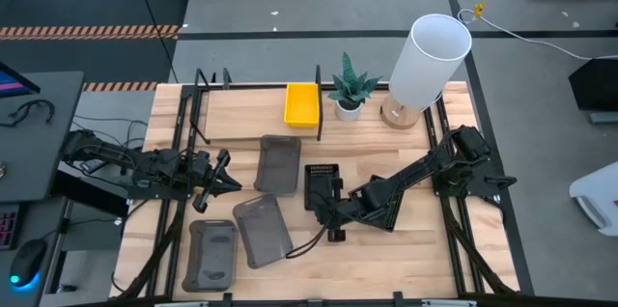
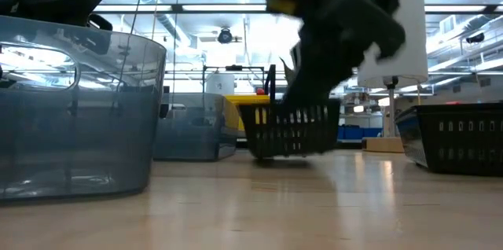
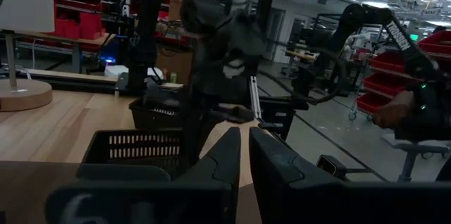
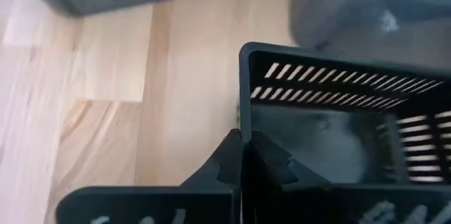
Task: Stack baskets on shelf by color
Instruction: Stack the left black bin on top of the right black bin
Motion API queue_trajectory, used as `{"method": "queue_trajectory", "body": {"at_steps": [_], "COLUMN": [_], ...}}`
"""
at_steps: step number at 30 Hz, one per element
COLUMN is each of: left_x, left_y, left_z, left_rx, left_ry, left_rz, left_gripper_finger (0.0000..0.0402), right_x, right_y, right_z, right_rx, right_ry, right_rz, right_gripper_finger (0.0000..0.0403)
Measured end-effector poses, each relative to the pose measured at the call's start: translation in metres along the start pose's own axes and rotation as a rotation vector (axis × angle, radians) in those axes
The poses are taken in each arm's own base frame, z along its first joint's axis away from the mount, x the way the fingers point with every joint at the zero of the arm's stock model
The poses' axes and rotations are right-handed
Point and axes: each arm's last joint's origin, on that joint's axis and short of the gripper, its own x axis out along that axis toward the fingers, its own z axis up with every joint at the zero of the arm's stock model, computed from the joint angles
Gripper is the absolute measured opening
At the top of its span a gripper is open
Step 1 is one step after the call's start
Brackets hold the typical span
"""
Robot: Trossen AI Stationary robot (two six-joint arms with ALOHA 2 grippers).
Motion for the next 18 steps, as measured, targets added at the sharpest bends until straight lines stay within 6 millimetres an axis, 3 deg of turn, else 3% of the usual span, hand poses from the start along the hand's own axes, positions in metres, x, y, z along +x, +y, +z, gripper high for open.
{"method": "queue_trajectory", "body": {"at_steps": [8, 14, 18], "left_x": [0.0, 0.0, 0.0], "left_y": [0.0, 0.0, 0.0], "left_z": [0.0, 0.0, 0.0], "left_rx": [0.0, 0.0, 0.0], "left_ry": [0.0, 0.0, 0.0], "left_rz": [0.0, 0.0, 0.0], "left_gripper_finger": [0.0028, 0.0035, 0.0038], "right_x": [-0.054, -0.096, -0.11], "right_y": [0.019, 0.032, 0.04], "right_z": [0.035, 0.035, 0.023], "right_rx": [0.007, 0.086, 0.192], "right_ry": [0.112, 0.211, 0.274], "right_rz": [-0.091, -0.198, -0.258], "right_gripper_finger": [0.001, 0.001, 0.001]}}
